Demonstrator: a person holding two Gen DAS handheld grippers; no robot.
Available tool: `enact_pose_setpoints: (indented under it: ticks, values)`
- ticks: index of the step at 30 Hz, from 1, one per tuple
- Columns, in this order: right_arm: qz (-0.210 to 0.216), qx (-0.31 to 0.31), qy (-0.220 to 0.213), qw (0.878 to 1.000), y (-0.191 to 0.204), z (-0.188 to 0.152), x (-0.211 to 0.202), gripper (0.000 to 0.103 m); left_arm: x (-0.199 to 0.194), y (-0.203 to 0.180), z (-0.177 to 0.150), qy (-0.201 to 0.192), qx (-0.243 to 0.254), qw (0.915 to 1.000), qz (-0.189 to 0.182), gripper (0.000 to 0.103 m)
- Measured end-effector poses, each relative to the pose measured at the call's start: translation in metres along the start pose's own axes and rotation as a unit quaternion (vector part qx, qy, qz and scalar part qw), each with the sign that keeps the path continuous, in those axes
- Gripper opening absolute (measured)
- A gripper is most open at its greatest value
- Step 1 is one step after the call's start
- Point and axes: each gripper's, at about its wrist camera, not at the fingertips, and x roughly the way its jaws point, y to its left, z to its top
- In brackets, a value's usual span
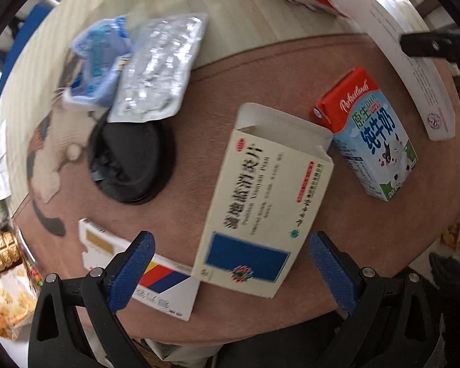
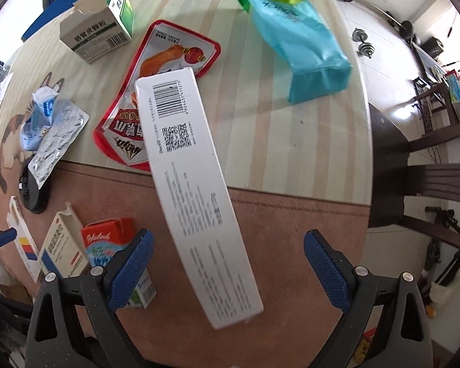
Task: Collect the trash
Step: 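Grasp the cream medicine box with left tool while right grasps white toothpaste box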
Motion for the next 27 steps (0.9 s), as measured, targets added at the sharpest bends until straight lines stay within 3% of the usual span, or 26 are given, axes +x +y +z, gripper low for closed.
enact_pose_setpoints:
  ticks: [5,7,8,9,11,13,15,17,20,22,27]
  values:
    - [0.008,-0.018,0.012,1.0,0.008,0.013,0.019,0.097,0.007,-0.01,0.006,0.02,0.019,0.9996,-0.003,0.102]
    - [0.007,-0.027,0.018,0.999,0.012,0.016,0.024,0.094,0.007,-0.011,0.007,0.023,0.018,0.9996,-0.003,0.089]
    - [0.008,-0.03,0.02,0.999,0.014,0.017,0.026,0.09,0.008,-0.01,0.007,0.03,0.013,0.9995,-0.004,0.076]
    - [0.01,-0.034,0.023,0.999,0.016,0.018,0.028,0.087,0.008,-0.009,0.007,0.032,0.007,0.9995,-0.006,0.076]
    - [0.014,-0.04,0.026,0.999,0.019,0.018,0.031,0.067,0.005,-0.01,0.006,0.028,0.003,0.9996,-0.004,0.076]
    - [0.012,-0.043,0.023,0.999,0.019,0.015,0.034,0.054,0.001,-0.009,0.003,0.025,-0.009,0.9996,-0.004,0.076]
    - [0.012,-0.04,0.022,0.999,0.017,0.008,0.031,0.054,0.006,-0.005,-0.004,0.025,-0.046,0.9986,-0.006,0.076]
    - [0.013,-0.033,0.03,0.999,0.01,-0.005,0.027,0.054,0.008,0.006,-0.013,0.035,-0.118,0.9923,-0.019,0.076]
    - [0.01,-0.022,0.043,0.999,0.0,-0.032,0.023,0.054,0.011,0.024,-0.034,0.052,-0.249,0.965,-0.064,0.076]
    - [0.007,-0.017,0.052,0.998,-0.004,-0.053,0.023,0.054,0.011,0.028,-0.045,0.049,-0.298,0.9509,-0.07,0.076]
    - [0.003,-0.017,0.068,0.998,-0.004,-0.087,0.029,0.054,0.006,0.018,-0.048,0.04,-0.271,0.9609,-0.041,0.082]
